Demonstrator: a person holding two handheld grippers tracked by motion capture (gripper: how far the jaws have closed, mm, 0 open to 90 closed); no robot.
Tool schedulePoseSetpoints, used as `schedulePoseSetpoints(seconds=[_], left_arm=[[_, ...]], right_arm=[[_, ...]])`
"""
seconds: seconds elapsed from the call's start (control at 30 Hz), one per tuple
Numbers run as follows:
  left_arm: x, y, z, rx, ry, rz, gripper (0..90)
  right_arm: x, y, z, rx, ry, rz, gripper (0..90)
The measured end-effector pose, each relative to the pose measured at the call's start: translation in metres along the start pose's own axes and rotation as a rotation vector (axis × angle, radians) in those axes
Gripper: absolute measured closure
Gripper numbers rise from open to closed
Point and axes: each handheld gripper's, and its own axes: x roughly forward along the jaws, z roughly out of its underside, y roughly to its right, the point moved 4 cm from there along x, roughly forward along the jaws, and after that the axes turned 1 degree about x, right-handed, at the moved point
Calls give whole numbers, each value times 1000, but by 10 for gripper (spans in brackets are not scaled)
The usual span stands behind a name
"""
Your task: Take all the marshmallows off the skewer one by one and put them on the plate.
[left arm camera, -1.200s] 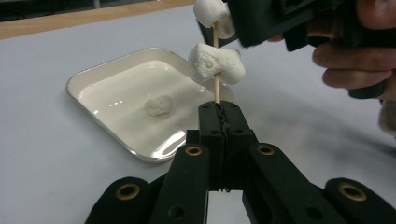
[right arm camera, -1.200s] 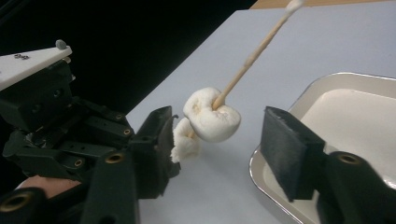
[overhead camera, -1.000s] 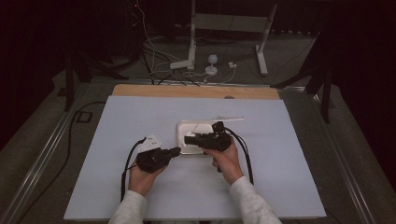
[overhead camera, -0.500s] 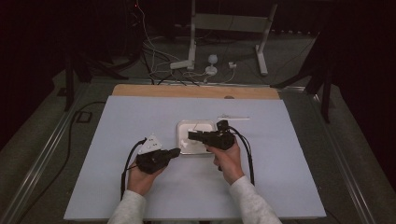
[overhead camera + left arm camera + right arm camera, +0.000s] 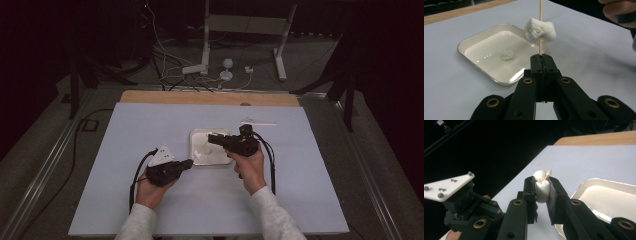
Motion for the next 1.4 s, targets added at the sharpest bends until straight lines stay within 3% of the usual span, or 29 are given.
schedulePoseSetpoints(seconds=[0.07, 0.1, 0.23, 0.7, 0.73, 0.8, 0.9, 1.03, 1.4], left_arm=[[0, -1, 2, 12, -17, -14, 900], [0, -2, 3, -2, -6, -3, 900], [0, 0, 1, 14, -8, -11, 900], [-2, -3, 3, 51, -33, -51, 900], [-2, -3, 3, 59, -41, -59, 900], [0, -4, 9, 97, -103, -104, 900], [-2, -9, 13, 47, -87, -88, 900], [-4, -11, 9, 13, -49, -76, 900], [-4, -12, 8, -32, -22, -46, 900]], right_arm=[[-2, 0, -3, 4, 23, 11, 798], [-5, 1, -5, 11, 36, 10, 798], [-9, 0, -9, -13, 30, 23, 799], [-11, 3, -13, -9, 60, 39, 815], [-11, 4, -13, -6, 63, 42, 816], [-20, 7, -20, 9, 128, 54, 822], [-31, 11, -28, 17, 152, 54, 821], [-38, 14, -29, -19, 118, 83, 816], [-16, 27, -8, -52, 16, 152, 796]])
